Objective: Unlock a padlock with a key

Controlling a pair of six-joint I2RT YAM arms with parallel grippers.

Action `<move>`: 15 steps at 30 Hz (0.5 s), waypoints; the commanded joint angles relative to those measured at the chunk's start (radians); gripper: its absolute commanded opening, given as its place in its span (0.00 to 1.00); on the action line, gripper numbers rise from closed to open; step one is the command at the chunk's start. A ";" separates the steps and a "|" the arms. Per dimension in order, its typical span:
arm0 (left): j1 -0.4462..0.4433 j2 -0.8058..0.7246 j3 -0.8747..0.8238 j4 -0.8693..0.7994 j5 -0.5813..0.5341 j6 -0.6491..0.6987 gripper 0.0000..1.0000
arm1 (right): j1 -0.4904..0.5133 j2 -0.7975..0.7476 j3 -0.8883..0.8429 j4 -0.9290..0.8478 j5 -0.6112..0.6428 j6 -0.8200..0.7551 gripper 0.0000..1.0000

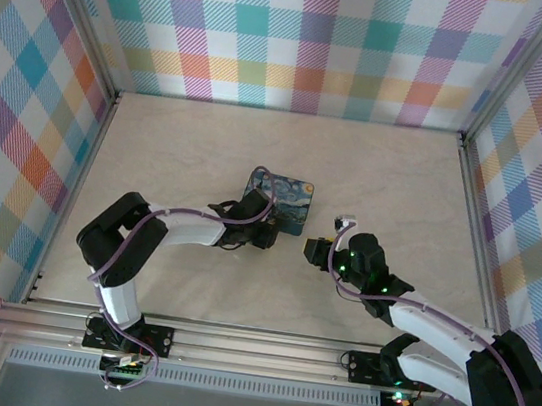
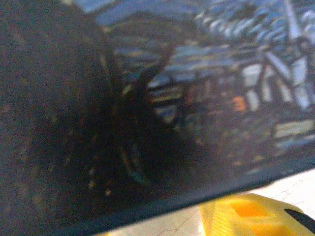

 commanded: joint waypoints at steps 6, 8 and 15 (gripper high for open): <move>-0.011 -0.003 0.027 0.038 0.048 0.021 0.41 | -0.008 0.027 -0.001 0.034 -0.025 -0.006 0.45; -0.011 -0.008 0.023 0.046 0.060 0.019 0.38 | -0.008 0.035 -0.001 0.039 -0.027 -0.003 0.45; -0.013 0.012 0.028 0.051 0.072 0.020 0.29 | -0.008 0.045 -0.001 0.047 -0.030 0.001 0.45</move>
